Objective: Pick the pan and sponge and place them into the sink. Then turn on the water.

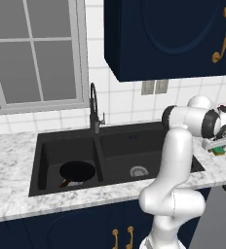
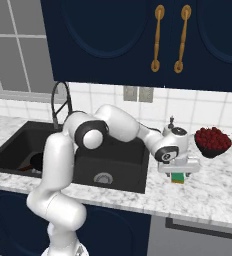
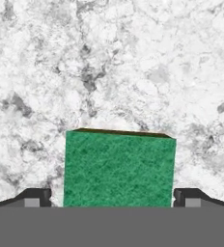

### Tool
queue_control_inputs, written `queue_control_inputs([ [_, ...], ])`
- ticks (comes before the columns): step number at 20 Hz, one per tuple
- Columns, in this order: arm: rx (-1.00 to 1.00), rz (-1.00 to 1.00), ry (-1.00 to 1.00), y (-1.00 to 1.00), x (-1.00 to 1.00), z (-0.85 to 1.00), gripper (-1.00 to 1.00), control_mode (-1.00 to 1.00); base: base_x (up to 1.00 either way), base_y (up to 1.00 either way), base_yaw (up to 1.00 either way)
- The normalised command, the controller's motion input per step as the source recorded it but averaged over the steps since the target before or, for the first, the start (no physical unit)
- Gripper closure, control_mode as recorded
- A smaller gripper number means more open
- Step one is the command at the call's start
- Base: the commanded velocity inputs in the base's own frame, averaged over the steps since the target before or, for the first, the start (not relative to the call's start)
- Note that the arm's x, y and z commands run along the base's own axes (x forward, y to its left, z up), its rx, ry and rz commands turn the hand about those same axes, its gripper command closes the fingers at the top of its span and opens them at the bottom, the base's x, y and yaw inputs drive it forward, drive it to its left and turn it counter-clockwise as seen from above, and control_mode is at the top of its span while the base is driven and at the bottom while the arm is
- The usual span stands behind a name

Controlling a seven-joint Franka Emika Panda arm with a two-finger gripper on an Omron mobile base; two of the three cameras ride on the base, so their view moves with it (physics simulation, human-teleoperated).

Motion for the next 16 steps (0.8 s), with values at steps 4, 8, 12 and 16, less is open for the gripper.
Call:
queue_control_inputs([
  [4,0.00,-0.02,0.00,-0.04,0.00,-0.48,-1.00,-1.00,0.00,0.00,0.00],
  [8,0.00,-0.02,0.05,0.00,0.00,-0.54,1.00,-1.00,0.00,0.00,0.00],
  [12,0.00,-0.02,0.08,0.04,-0.03,-0.54,1.00,-1.00,0.00,0.00,0.00],
  [16,0.00,0.00,0.02,0.00,-0.27,-0.45,1.00,-1.00,0.00,0.00,0.00],
])
